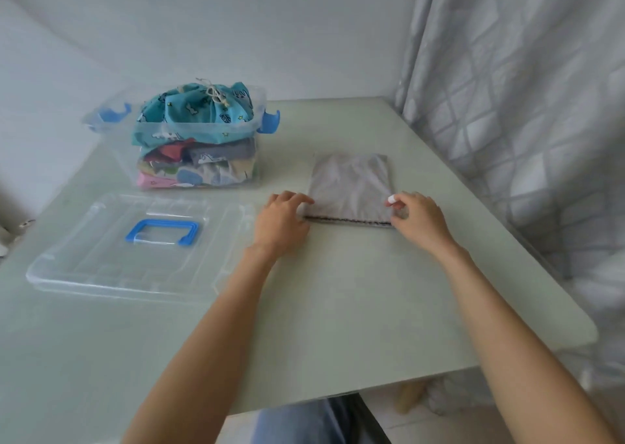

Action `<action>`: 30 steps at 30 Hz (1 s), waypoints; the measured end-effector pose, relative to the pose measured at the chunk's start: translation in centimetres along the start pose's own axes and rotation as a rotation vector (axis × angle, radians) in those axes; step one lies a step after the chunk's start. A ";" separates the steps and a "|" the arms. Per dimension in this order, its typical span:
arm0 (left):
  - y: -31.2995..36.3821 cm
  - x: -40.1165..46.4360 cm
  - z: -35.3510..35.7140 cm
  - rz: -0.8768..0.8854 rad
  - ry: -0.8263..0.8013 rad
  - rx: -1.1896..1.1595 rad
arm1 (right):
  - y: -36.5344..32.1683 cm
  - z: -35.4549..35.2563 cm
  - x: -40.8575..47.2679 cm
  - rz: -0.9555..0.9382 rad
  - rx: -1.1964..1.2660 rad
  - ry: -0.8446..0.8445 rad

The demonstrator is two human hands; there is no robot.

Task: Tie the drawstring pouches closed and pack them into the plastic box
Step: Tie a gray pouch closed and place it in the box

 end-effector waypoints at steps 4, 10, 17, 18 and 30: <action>-0.8 0.1 0.0 -0.042 0.069 0.008 | 2.7 0.9 -0.8 0.021 0.054 0.029; -1.9 0.1 0.2 -0.017 0.129 -0.017 | 3.2 0.7 -1.0 -0.122 -0.019 0.196; -1.9 0.0 -0.2 -0.092 0.257 -0.436 | 3.4 0.3 -0.5 0.099 0.514 0.235; -2.0 0.1 -0.2 -0.098 0.276 -0.520 | 3.7 0.1 -0.4 0.135 0.584 0.252; 2.5 2.3 -2.0 0.020 0.232 -1.744 | -1.1 -3.4 2.1 0.073 1.487 0.126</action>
Point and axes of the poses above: each hand's wrist, its own x-axis towards the middle knuckle, its own z-axis out of the palm, y = z × x, the point moved 2 cm from there along x, towards the middle knuckle, and after that the axes turned 8 degrees about -y, right-handed, at the moved point
